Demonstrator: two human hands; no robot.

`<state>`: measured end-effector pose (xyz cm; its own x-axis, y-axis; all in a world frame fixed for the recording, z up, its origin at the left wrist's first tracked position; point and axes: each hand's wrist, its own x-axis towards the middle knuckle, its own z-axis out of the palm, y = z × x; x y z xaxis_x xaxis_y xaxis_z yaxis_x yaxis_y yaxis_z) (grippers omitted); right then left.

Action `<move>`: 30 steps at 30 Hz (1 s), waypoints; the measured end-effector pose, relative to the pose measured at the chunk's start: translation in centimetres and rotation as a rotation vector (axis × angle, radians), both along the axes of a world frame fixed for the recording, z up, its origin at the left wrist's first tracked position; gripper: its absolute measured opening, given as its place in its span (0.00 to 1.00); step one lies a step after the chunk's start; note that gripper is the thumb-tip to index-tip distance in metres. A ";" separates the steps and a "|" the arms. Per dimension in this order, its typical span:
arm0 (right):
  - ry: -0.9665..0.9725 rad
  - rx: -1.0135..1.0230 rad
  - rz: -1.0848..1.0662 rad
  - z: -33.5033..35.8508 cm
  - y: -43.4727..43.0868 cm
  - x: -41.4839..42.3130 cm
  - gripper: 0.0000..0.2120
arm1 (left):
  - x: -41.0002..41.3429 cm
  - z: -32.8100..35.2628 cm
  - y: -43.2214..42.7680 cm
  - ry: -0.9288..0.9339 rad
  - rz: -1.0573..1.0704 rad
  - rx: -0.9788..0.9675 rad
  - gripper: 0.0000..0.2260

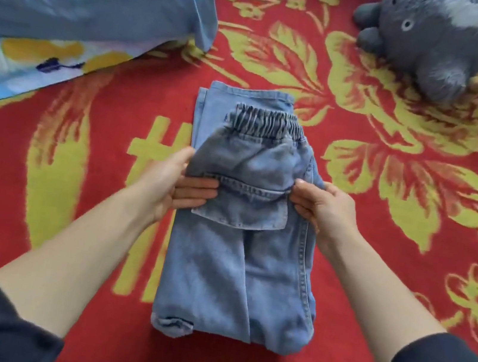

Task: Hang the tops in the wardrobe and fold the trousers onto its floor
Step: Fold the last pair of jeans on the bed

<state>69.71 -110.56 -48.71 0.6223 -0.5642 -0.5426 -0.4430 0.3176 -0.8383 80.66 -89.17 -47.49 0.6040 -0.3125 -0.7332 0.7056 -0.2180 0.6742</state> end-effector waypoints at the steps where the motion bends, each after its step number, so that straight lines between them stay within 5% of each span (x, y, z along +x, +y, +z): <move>1: -0.017 -0.033 0.004 0.3 -0.6 1.9 0.03 | 2.0 0.3 -0.8 -0.031 -0.020 0.006 0.16; 4: -0.099 -0.096 -0.002 1.4 -2.3 7.3 0.08 | 7.4 1.1 -3.1 -0.116 -0.038 -0.017 0.17; 8: -0.120 -0.108 0.167 0.4 -3.3 11.3 0.44 | 10.2 -1.5 -5.0 -0.357 -0.021 -0.087 0.30; 12: 0.153 -0.674 0.677 -5.4 -0.6 6.6 0.37 | 3.6 -8.5 -3.9 -0.867 -0.652 0.410 0.32; 15: 0.312 -1.004 0.988 -9.8 0.8 -0.2 0.34 | -3.7 -12.1 -1.0 -0.970 -0.895 0.681 0.34; 18: 0.412 -0.981 0.737 -11.7 1.1 -5.6 0.39 | -7.3 -13.1 1.7 -0.840 -0.521 0.697 0.41; 21: 0.368 -0.867 0.360 -12.0 2.0 -8.8 0.31 | -10.2 -12.9 3.3 -0.801 -0.183 0.617 0.36; 26: 0.401 -0.667 0.137 -11.8 5.2 -11.7 0.13 | -15.6 -12.2 4.3 -0.490 0.092 0.578 0.26; 30: 0.444 -0.593 0.087 -12.2 6.8 -12.1 0.10 | -15.9 -12.3 4.1 -0.416 0.195 0.600 0.15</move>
